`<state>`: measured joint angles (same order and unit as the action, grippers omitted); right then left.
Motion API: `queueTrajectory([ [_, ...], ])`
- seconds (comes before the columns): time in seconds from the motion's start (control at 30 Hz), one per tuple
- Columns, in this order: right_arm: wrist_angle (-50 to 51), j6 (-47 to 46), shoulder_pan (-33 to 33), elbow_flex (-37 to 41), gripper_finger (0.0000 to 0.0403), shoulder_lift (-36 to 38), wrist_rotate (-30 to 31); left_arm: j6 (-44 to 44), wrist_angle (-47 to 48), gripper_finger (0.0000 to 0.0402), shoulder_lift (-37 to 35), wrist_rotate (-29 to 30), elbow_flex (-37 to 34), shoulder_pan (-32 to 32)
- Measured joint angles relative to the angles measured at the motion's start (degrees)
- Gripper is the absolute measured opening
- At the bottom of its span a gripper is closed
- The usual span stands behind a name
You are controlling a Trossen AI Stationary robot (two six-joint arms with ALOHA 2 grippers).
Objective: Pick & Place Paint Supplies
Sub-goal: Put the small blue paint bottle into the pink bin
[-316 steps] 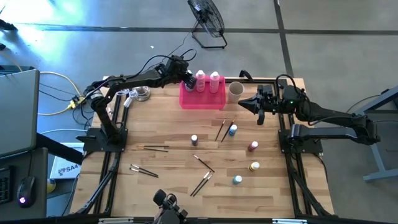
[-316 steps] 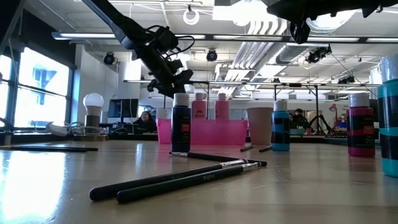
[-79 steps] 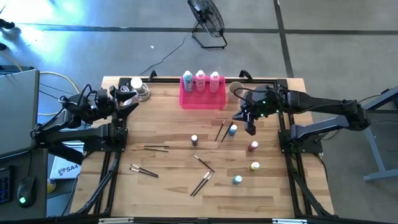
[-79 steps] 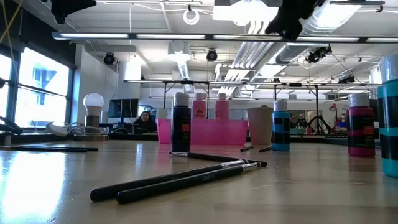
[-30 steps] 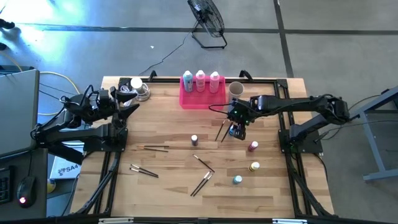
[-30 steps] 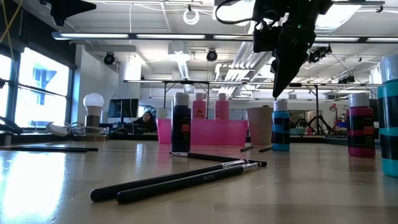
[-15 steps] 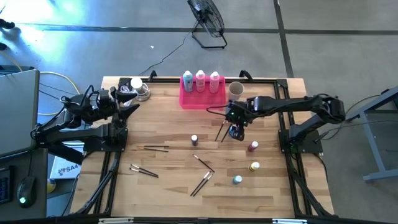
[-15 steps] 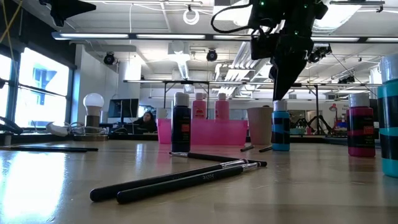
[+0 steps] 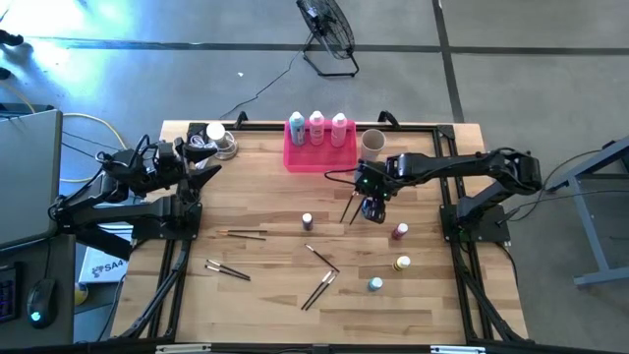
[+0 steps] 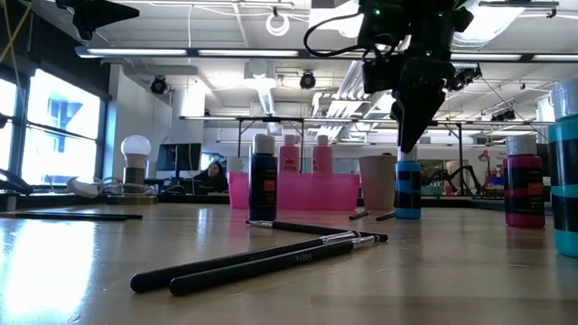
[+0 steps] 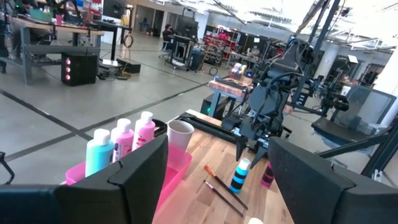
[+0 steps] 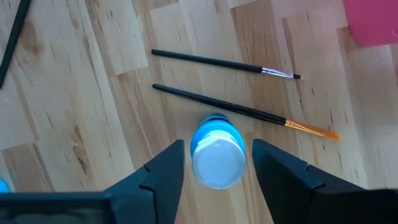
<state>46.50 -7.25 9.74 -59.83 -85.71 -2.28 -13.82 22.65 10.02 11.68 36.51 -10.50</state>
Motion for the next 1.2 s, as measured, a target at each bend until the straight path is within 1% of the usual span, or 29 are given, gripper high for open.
queueTrajectory([
  [0.17,0.02,0.0,0.0,0.0,0.014,0.0,0.0,-0.01,0.0,0.0271,0.0,0.0,0.0,0.0],
  [0.3,0.02,0.0,0.0,0.0,0.0121,0.0,-0.02,-0.01,0.0,0.0271,0.0,0.0,0.0,0.0],
  [0.4,0.02,0.0,0.01,0.0,0.0119,0.02,-0.13,-0.01,0.0,0.0271,0.0,0.0,0.0,0.0],
  [0.57,0.04,0.0,0.0,0.0,0.0128,0.02,-0.15,-0.01,0.0,0.0271,0.0,0.0,0.0,0.01],
  [0.8,0.17,0.0,0.02,0.0,0.0116,0.04,-0.76,-0.01,0.0,0.0271,0.0,0.0,0.0,0.0],
  [0.97,2.97,0.0,0.02,0.0,0.0123,0.65,-0.92,-0.01,-0.02,0.0271,0.0,0.03,0.0,0.0],
  [1.2,3.82,0.0,0.02,-0.11,0.0115,3.96,-0.81,-0.02,-0.02,0.0271,0.0,2.65,0.0,0.02],
])
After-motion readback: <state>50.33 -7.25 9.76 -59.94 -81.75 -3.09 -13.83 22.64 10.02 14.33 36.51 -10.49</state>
